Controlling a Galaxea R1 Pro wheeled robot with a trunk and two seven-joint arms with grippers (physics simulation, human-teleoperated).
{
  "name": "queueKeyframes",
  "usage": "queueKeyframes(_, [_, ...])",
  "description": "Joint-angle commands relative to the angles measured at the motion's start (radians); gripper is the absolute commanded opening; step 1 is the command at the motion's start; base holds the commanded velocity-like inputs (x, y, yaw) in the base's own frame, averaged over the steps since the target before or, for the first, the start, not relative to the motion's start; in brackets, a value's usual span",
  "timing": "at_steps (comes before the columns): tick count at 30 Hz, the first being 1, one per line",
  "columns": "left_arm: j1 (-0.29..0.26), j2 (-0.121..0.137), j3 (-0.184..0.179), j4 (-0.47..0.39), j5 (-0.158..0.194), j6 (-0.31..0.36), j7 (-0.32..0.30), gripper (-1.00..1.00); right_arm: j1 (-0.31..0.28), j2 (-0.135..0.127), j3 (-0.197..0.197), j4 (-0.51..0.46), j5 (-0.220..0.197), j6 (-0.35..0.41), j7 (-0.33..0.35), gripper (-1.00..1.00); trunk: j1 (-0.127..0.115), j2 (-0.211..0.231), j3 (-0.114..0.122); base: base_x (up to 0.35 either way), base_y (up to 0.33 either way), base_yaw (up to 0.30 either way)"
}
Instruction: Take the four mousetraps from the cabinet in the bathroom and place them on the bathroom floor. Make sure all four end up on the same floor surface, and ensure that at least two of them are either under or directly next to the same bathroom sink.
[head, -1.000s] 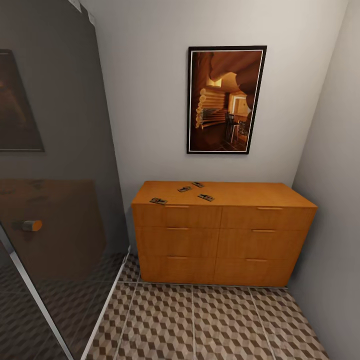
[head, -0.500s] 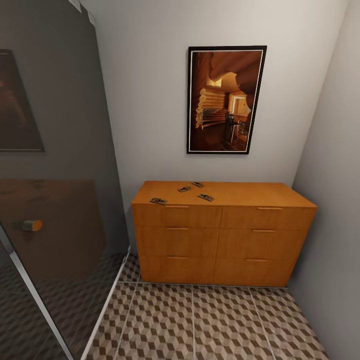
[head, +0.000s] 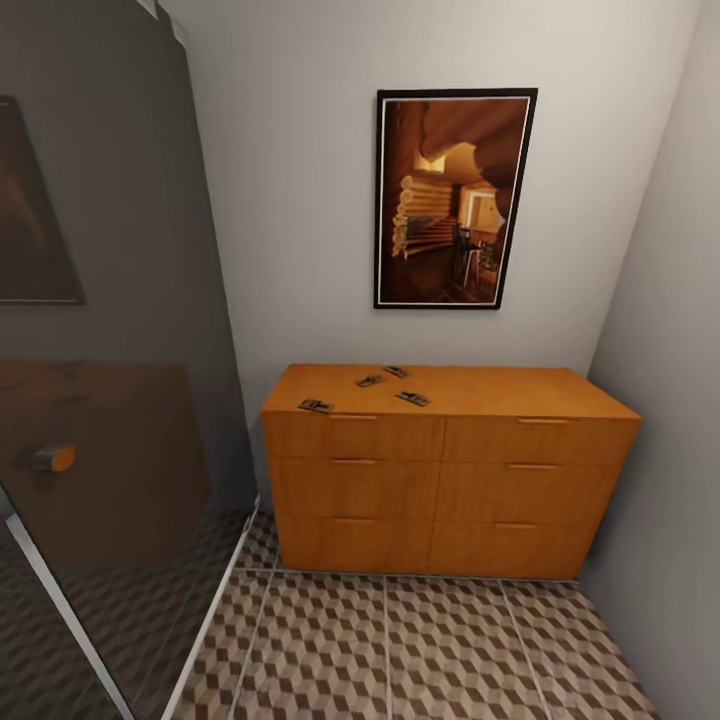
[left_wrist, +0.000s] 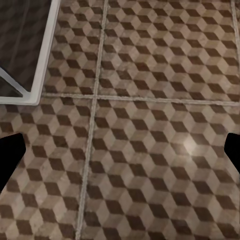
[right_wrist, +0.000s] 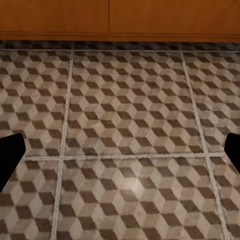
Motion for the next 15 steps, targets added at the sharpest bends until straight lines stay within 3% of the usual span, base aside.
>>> queueKeyframes(1, [0.0, 0.0, 0.001, -0.001, 0.0, -0.001, 0.0, 1.0, -0.001, 0.0, 0.001, 0.001, 0.001, -0.003, -0.005, 1.0, 0.0, 0.0, -0.001, 0.258, 0.0, 0.0])
queueKeyframes(15, [0.0, 0.0, 0.0, -0.001, 0.0, -0.002, 0.0, 1.0, -0.001, 0.0, 0.001, 0.001, 0.001, -0.003, -0.005, 1.0, 0.0, 0.0, -0.001, 0.321, 0.0, 0.0])
